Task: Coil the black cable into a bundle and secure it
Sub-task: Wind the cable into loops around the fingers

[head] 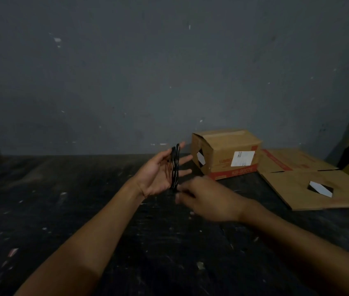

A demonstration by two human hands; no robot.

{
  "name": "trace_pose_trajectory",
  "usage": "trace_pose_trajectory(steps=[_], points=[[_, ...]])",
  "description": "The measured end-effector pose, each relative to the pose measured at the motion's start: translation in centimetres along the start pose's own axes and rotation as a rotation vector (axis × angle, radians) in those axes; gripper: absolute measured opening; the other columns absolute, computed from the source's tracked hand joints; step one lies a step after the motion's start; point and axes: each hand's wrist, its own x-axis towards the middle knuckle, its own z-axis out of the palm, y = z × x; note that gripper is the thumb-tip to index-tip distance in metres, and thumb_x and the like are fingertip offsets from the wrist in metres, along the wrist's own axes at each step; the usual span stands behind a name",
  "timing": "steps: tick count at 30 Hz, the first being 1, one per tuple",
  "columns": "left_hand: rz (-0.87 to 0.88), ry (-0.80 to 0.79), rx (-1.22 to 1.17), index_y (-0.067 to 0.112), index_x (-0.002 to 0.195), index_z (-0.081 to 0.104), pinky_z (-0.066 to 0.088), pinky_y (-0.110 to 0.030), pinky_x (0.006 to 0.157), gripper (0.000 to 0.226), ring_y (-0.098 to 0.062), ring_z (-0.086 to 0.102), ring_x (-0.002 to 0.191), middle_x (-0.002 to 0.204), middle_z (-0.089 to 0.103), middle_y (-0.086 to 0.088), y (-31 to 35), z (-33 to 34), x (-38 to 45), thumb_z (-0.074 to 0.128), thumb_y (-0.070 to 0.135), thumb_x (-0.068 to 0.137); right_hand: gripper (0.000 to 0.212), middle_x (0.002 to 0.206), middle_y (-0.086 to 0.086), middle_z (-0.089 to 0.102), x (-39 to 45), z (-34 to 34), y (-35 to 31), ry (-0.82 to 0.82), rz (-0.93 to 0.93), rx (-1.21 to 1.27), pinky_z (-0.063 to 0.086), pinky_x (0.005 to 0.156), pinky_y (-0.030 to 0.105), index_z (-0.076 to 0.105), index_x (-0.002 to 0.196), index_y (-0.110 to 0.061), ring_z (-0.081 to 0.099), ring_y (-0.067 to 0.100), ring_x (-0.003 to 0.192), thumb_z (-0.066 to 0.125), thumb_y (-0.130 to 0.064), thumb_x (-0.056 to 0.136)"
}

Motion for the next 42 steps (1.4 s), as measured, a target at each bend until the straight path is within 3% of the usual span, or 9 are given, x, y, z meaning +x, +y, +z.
trace_pose_trajectory(steps=[3,5,9,15,19,24,30,34,42], points=[[-0.029,-0.008,0.018,0.030,0.142,0.046,0.057,-0.045,0.077,0.049,-0.025,0.070,0.095,0.122,0.068,-0.008,-0.9,-0.2,-0.3,0.041,0.039,0.094,0.023,0.063,-0.008,0.058,0.7,-3.0,0.0,0.060,-0.008,-0.050,0.037,0.046,0.012,0.070,0.087,-0.018,0.051,-0.002,0.048,0.053,-0.030,0.096],[-0.051,0.022,0.062,0.027,0.143,0.046,0.053,-0.044,0.084,0.051,-0.026,0.064,0.106,0.115,0.072,-0.005,-1.3,-0.1,-0.4,0.043,0.039,0.093,0.020,0.059,-0.011,0.058,1.2,-5.1,0.1,0.135,-0.007,-0.103,0.037,0.046,0.011,0.069,0.079,-0.023,0.052,-0.004,0.049,0.058,-0.032,0.092],[-0.072,-0.031,0.028,0.022,0.129,0.062,0.057,-0.044,0.078,0.041,-0.029,0.056,0.121,0.146,0.050,-0.013,-1.4,0.5,-0.7,0.048,0.037,0.093,0.018,0.066,-0.017,0.058,2.0,-8.4,0.4,0.231,-0.002,-0.151,0.037,0.052,0.007,0.072,0.080,-0.019,0.054,-0.007,0.059,0.068,-0.036,0.085],[-0.192,-0.185,0.094,0.032,0.139,0.051,0.056,-0.053,0.083,0.047,-0.034,0.044,0.133,0.152,0.043,-0.009,-0.9,1.7,-1.3,0.048,0.041,0.092,0.019,0.066,-0.014,0.055,3.3,-9.9,2.0,0.311,0.004,-0.091,0.035,0.051,0.007,0.072,0.082,-0.014,0.050,-0.004,0.059,0.074,-0.033,0.080],[-0.229,-0.246,0.152,0.041,0.134,0.054,0.037,-0.062,0.101,0.046,-0.034,0.041,0.137,0.146,0.051,-0.004,-0.7,2.2,-1.8,0.050,0.045,0.088,0.017,0.069,-0.014,0.059,3.6,-9.2,4.3,0.306,0.010,0.002,0.034,0.056,0.018,0.071,0.084,-0.018,0.052,-0.007,0.061,0.069,-0.035,0.083],[-0.202,-0.330,0.107,0.038,0.143,0.044,0.031,-0.067,0.100,0.050,-0.040,0.037,0.138,0.151,0.043,-0.010,-0.6,3.0,-2.2,0.043,0.043,0.092,0.018,0.054,-0.024,0.061,3.5,-6.3,6.8,0.302,-0.020,0.311,0.038,0.047,0.004,0.068,0.081,-0.019,0.054,-0.010,0.050,0.057,-0.019,0.094],[-0.111,-0.464,0.108,0.037,0.146,0.037,0.029,-0.067,0.099,0.051,-0.039,0.032,0.140,0.152,0.041,-0.008,0.7,4.2,-1.9,0.040,0.044,0.096,0.030,0.111,-0.002,0.065,2.3,0.4,10.1,0.219,0.049,0.434,0.049,0.085,0.017,0.062,0.111,-0.020,0.062,-0.003,0.101,0.043,0.000,0.097],[-0.086,-0.393,0.115,0.037,0.143,0.041,0.031,-0.070,0.099,0.052,-0.040,0.036,0.138,0.152,0.040,-0.008,1.5,4.3,-1.7,0.043,0.044,0.092,0.027,0.070,-0.012,0.066,1.9,4.8,8.9,0.154,0.117,0.645,0.043,0.051,0.015,0.066,0.085,-0.031,0.057,0.000,0.058,0.043,-0.029,0.098],[-0.065,-0.305,0.151,0.040,0.141,0.043,0.035,-0.069,0.097,0.052,-0.041,0.038,0.137,0.151,0.043,-0.008,1.7,3.5,-1.1,0.044,0.045,0.090,0.034,0.055,-0.011,0.046,0.8,8.3,6.2,0.106,0.083,0.632,0.037,0.048,0.020,0.059,0.081,-0.020,0.042,0.003,0.049,0.039,-0.038,0.101]])
